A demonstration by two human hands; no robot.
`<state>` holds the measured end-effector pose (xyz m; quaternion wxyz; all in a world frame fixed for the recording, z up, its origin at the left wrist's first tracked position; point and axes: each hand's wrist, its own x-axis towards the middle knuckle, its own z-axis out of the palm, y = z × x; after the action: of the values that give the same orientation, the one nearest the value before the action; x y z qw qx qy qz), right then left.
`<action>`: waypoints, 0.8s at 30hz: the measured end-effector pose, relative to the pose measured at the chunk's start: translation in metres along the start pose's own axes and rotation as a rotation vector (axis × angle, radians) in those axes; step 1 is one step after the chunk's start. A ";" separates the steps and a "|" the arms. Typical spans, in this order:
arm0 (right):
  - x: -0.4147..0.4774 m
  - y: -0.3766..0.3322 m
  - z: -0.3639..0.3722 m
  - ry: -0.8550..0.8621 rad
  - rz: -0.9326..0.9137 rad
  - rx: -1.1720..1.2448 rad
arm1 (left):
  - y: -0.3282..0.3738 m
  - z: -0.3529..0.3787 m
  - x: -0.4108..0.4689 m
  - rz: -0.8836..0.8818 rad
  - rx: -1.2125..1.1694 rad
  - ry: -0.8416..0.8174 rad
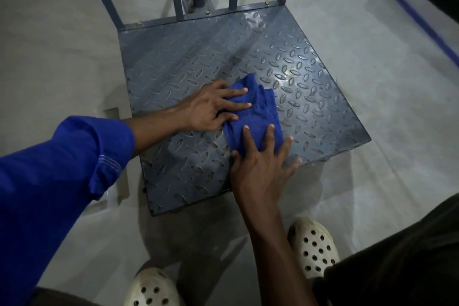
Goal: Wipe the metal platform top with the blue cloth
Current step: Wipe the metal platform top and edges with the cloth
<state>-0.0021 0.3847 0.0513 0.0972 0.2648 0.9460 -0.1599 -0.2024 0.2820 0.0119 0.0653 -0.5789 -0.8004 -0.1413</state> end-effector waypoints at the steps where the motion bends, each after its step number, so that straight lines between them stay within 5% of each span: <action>1: -0.002 -0.001 -0.002 -0.006 0.016 0.001 | 0.002 0.000 0.000 -0.004 0.006 0.005; 15: 0.009 0.016 -0.008 0.033 -0.067 0.079 | 0.031 -0.012 0.007 -0.227 -0.153 -0.306; 24: 0.013 0.012 0.031 0.383 -0.155 0.232 | 0.055 -0.038 0.017 -0.377 -0.278 -0.170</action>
<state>-0.0038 0.3902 0.0160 -0.1279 0.2264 0.9399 -0.2214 -0.1577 0.3019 0.0611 -0.1102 -0.4327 -0.8697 -0.2104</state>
